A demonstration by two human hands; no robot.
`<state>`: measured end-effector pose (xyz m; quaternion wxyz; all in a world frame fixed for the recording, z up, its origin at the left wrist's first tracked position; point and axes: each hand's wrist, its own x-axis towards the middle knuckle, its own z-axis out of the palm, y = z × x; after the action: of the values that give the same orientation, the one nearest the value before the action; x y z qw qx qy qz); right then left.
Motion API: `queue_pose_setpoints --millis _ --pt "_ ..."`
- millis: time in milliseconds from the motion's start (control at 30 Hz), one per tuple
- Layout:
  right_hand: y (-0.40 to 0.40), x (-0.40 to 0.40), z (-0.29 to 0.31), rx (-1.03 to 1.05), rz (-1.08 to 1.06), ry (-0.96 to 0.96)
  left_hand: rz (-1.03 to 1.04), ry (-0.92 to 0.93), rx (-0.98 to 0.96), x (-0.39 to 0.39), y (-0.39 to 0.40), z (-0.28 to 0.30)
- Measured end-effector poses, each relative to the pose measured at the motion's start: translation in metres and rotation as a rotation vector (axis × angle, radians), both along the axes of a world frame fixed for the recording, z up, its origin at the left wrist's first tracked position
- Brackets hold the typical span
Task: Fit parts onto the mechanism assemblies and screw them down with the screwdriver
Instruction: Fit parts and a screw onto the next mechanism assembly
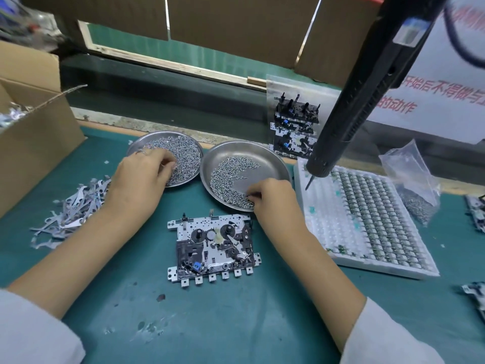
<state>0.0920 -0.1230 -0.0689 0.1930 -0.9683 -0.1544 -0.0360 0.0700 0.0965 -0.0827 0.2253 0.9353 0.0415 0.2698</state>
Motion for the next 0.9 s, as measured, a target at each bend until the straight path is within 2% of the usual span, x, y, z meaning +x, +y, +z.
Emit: queue_pose_setpoints --millis 233,433,633,800,900 --pt "-0.002 -0.008 -0.002 0.229 -0.012 -0.079 -0.033 -0.040 -0.079 0.001 0.001 -0.005" --pt "-0.005 -0.010 -0.005 0.272 -0.004 -0.084 -0.028 -0.026 -0.106 0.003 0.001 -0.007" --pt "-0.010 -0.008 -0.009 0.380 -0.027 -0.099 -0.046 -0.060 -0.054 0.002 -0.002 -0.007" --pt "-0.011 -0.012 -0.009 0.636 -0.089 -0.051 -0.032 -0.052 -0.036 0.005 -0.001 -0.009" --pt "-0.012 -0.012 -0.010 0.687 -0.083 -0.046 -0.066 -0.080 -0.007 0.006 -0.002 -0.010"
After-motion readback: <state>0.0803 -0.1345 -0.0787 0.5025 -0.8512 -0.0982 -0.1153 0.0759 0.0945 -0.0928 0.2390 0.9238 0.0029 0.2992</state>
